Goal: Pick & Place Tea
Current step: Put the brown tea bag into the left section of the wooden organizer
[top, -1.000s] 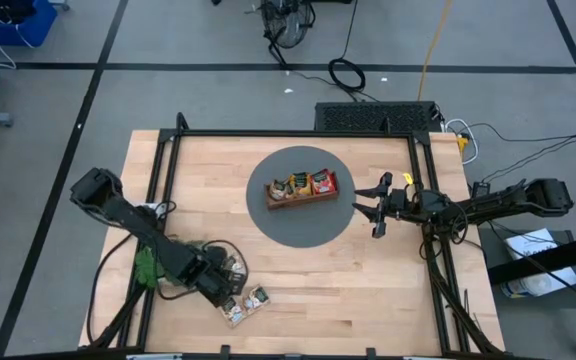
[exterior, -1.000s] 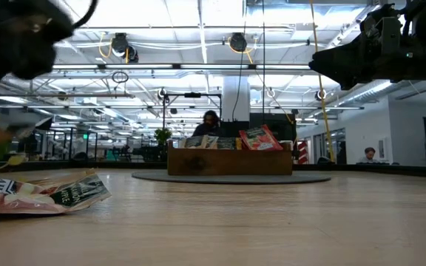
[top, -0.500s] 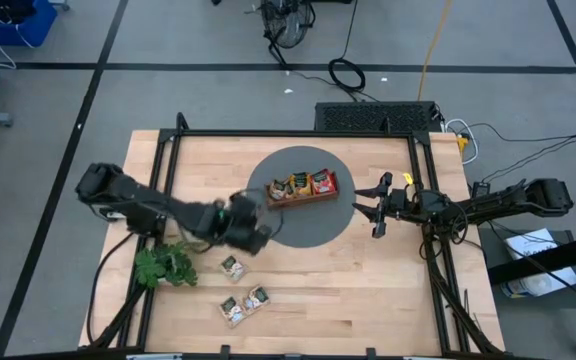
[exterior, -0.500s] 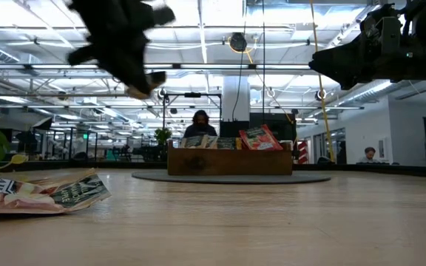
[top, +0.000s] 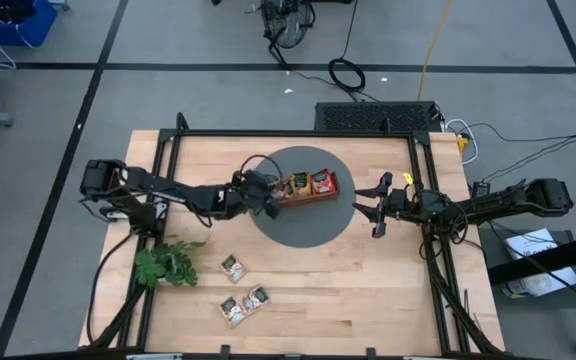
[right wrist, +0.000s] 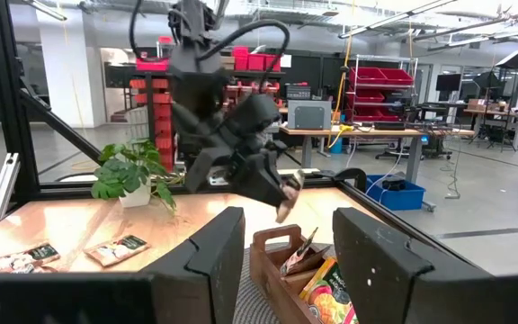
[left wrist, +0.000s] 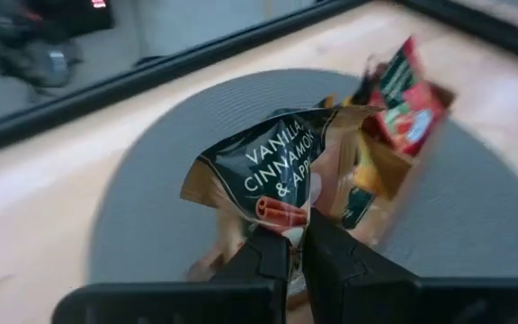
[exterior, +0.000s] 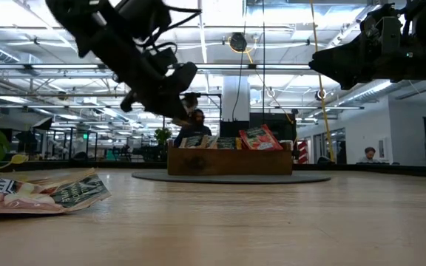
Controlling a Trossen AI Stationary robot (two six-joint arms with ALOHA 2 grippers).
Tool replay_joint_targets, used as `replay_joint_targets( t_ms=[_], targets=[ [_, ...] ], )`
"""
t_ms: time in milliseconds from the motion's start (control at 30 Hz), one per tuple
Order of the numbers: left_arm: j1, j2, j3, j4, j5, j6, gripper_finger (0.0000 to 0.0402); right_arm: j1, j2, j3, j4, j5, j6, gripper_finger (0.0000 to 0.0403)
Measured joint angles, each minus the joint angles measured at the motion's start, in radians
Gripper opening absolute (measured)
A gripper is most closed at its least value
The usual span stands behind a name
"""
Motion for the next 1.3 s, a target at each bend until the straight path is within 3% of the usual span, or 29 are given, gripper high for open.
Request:
replay_joint_targets(
  t_ms=[167, 500, 700, 1300],
  targets=[
    [0.050, 0.000, -0.088, 0.190, 0.165, 0.049, 0.0018, 0.000, 0.000, 0.000, 0.000, 0.000, 0.000, 0.0155],
    [0.062, 0.069, -0.095, 0.313, 0.255, 0.094, 0.0018, 0.000, 0.000, 0.000, 0.000, 0.000, 0.000, 0.0155],
    [0.069, 0.164, -0.088, 0.368, 0.256, 0.100, 0.0018, 0.000, 0.000, 0.000, 0.000, 0.000, 0.000, 0.0155],
    [0.077, 0.151, -0.086, 0.308, 0.218, 0.108, 0.0035, 0.000, 0.000, 0.000, 0.000, 0.000, 0.000, 0.0155]
  ],
)
